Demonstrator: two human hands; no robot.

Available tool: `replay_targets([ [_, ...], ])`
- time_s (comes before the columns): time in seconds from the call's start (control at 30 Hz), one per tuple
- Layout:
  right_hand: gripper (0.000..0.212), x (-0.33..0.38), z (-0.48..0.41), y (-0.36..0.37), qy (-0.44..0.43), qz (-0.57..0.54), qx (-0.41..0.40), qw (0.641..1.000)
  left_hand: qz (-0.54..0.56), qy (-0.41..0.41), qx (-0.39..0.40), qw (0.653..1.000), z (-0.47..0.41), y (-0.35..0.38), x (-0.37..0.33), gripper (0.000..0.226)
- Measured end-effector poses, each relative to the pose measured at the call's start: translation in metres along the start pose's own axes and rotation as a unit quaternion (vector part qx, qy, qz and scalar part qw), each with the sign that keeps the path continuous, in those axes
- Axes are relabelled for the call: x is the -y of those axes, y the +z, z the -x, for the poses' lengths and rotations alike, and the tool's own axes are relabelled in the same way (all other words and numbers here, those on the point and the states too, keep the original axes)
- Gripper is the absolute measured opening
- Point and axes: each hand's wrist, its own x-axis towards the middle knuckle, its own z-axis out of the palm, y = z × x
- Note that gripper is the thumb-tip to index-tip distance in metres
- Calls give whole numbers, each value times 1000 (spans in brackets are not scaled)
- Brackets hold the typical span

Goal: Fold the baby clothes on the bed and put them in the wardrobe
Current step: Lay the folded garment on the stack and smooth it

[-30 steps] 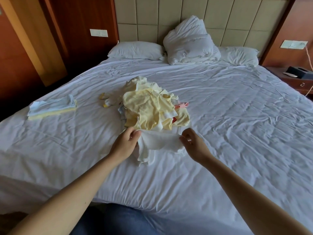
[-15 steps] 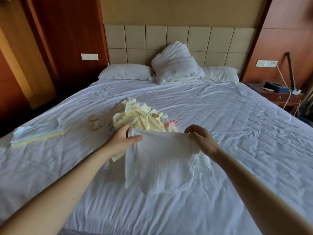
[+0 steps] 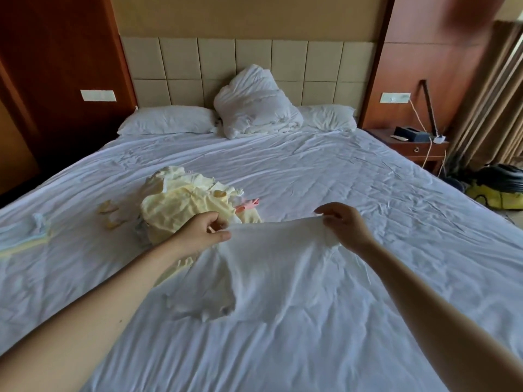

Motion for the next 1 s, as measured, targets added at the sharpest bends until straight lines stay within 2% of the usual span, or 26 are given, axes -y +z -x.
replay_targets([
  [0.13,28,-10,-17,-4,-9,77,-9,997,-93,-13,-77,993,-25,13,-6,21],
  [0.23,25,-4,-37,-7,-19,89,-30,995,-131,-4,-147,980,-42,14,-19,10],
  [0.37,24,19,-75,-20,-42,59,-80,994,-143,66,-259,953,-66,5,-56,14],
  [0.53,26,50,-99,-36,-76,6,-129,989,-165,209,-304,915,-79,-18,-92,17],
  [0.63,27,49,-89,-37,-96,16,-126,987,-228,263,-280,895,-66,-26,-80,18],
  [0.73,30,27,-60,-19,-84,41,-75,993,-284,273,-205,896,-36,-12,-44,23],
  [0.87,32,-18,1,18,-35,98,58,993,-310,213,-77,924,19,28,24,24],
  [1.0,23,-56,63,44,-6,179,196,964,-302,117,36,946,72,60,74,20],
])
